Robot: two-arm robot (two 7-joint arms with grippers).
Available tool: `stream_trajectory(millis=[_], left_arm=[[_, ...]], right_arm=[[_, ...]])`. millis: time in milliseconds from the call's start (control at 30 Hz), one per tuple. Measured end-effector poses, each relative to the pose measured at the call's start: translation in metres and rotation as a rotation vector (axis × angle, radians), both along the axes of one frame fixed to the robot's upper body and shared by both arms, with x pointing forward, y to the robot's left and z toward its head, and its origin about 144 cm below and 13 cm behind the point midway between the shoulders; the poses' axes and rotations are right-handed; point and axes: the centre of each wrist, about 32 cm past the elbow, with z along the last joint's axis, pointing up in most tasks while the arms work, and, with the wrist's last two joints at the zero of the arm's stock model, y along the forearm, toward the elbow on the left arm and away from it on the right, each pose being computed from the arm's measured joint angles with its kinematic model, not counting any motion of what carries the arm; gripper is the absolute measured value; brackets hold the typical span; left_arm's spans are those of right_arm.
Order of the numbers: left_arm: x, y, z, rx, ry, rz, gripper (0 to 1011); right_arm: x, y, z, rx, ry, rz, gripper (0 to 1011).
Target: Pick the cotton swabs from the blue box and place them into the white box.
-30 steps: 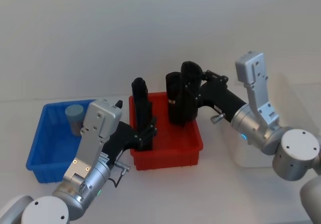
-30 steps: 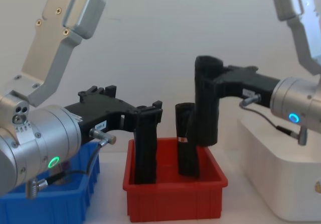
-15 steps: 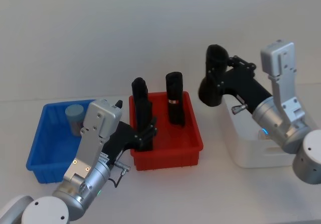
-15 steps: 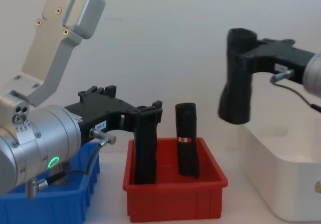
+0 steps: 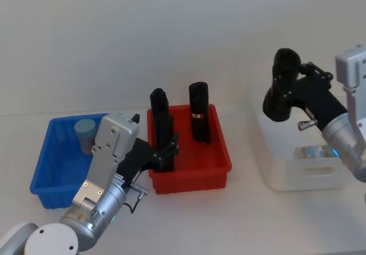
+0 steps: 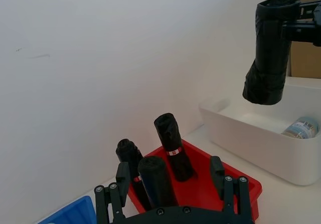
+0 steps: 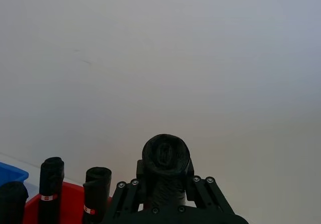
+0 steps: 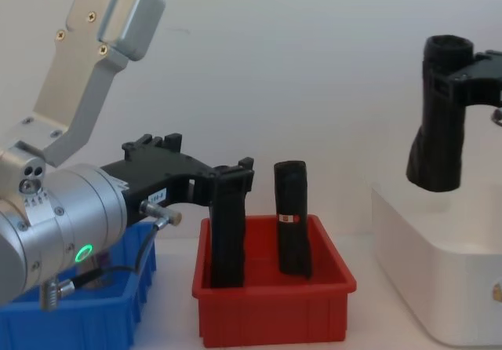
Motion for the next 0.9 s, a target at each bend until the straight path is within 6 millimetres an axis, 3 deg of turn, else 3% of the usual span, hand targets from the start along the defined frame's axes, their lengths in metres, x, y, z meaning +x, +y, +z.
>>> stream_trajectory(millis=[167,400,467,700,900], left_arm=[[0.0,0.0,0.0,0.0,0.0,0.0,1004],[0.0,0.0,0.0,0.0,0.0,0.0,1004],[0.0,0.0,0.0,0.0,0.0,0.0,1004],[0.0,0.0,0.0,0.0,0.0,0.0,1004],[0.0,0.0,0.0,0.0,0.0,0.0,1004]], right_arm=[[-0.005,-0.006,0.001,0.002,0.003,-0.02,499],[-0.011,-0.014,0.002,0.005,0.007,-0.032,775],[-0.012,-0.015,0.002,0.006,0.008,-0.035,792],[-0.015,-0.018,0.002,0.007,0.01,-0.04,990],[-0.016,-0.019,0.002,0.008,0.01,-0.042,1001]])
